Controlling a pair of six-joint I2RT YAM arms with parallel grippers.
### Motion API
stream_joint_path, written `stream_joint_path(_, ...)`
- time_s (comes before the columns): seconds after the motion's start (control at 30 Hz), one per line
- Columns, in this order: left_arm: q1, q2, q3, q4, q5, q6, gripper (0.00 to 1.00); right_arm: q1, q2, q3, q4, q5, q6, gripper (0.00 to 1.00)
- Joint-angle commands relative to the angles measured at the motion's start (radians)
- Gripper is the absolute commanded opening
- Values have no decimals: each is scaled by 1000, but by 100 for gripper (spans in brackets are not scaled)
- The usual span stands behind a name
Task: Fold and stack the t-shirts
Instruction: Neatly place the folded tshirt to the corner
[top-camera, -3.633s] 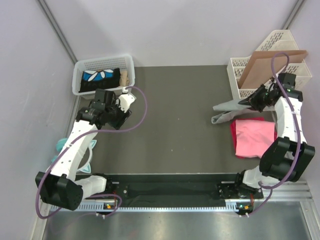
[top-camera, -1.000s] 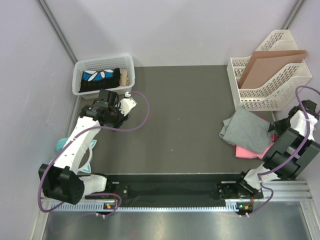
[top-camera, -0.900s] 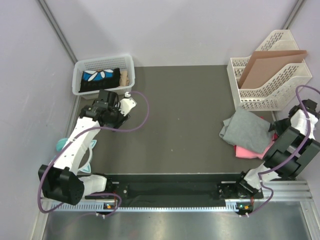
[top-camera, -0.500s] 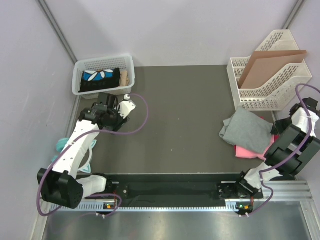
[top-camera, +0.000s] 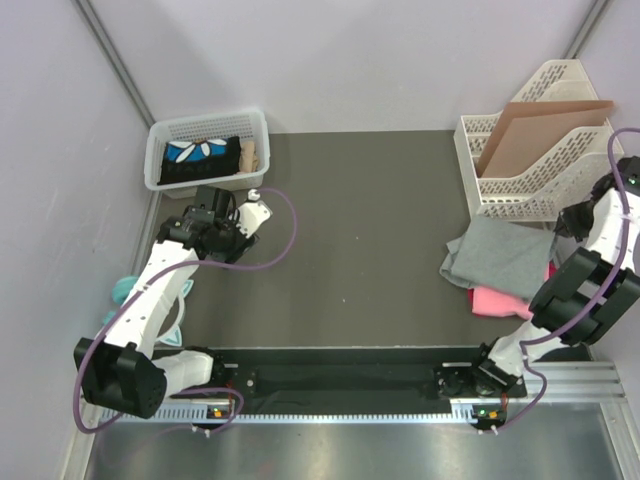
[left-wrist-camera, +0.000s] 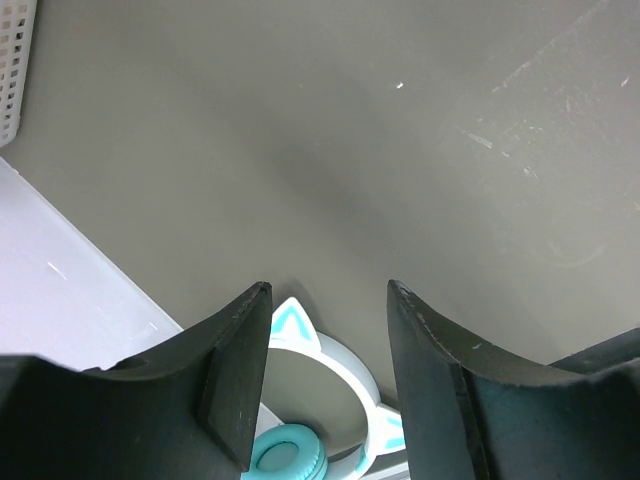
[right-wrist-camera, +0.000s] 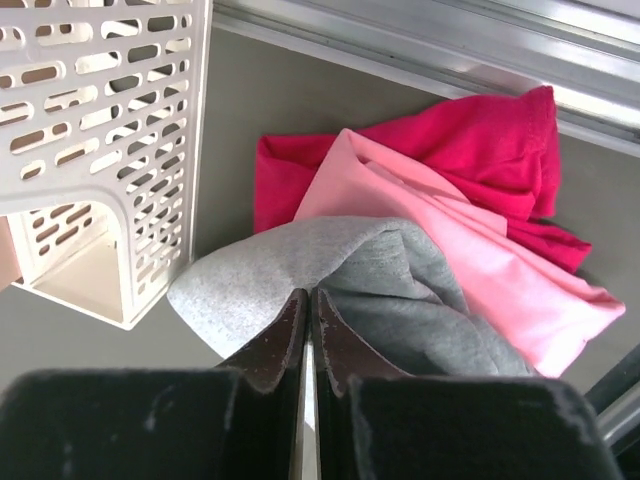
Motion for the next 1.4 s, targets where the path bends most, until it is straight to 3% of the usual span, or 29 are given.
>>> stream_joint_path(0.0, 3, -22, 7, -3, -11, -2, 55, -4, 18, -20, 94, 34, -17, 1)
stream_joint_path(0.1, 3, -18, 5, 2, -11, 1, 55, -1, -7, -84, 95, 22, -32, 9)
stream_joint_path(0.2, 1, -12, 12, 3, 5, -1, 55, -1, -28, -123, 57, 20, -34, 41)
stream_joint_path(0.37, 1, -8, 15, -3, 12, -8, 55, -4, -137, -60, -23, 167, 7, 53)
stream_joint_path(0.6, 3, -44, -27, 6, -8, 10, 55, 40, -292, 116, -27, 174, 34, 56)
stream_joint_path(0.63, 3, -47, -31, 6, -9, 8, 55, 50, -300, 120, -17, 142, 27, 56)
stream_joint_path(0.77, 3, -48, -36, 16, -21, 5, 56, 105, -263, 29, 114, -221, 6, 57)
stream_joint_path(0.87, 3, -54, -30, 25, -27, -8, 55, 191, -193, -46, 141, -267, -23, 57)
stream_joint_path(0.97, 3, -64, -25, 40, -38, -21, 56, 221, -174, -162, 186, -250, -28, 57)
stream_joint_path(1.07, 3, -58, -24, 42, -46, -19, 56, 211, -183, -271, 212, -126, -9, 56)
stream_joint_path(1.23, 3, -42, -27, 34, -60, -18, 56, 186, -142, -336, 250, 29, -8, 56)
stream_joint_path(1.37, 3, -35, -19, 26, -75, -15, 55, 166, -49, -417, 292, 55, 3, 54)
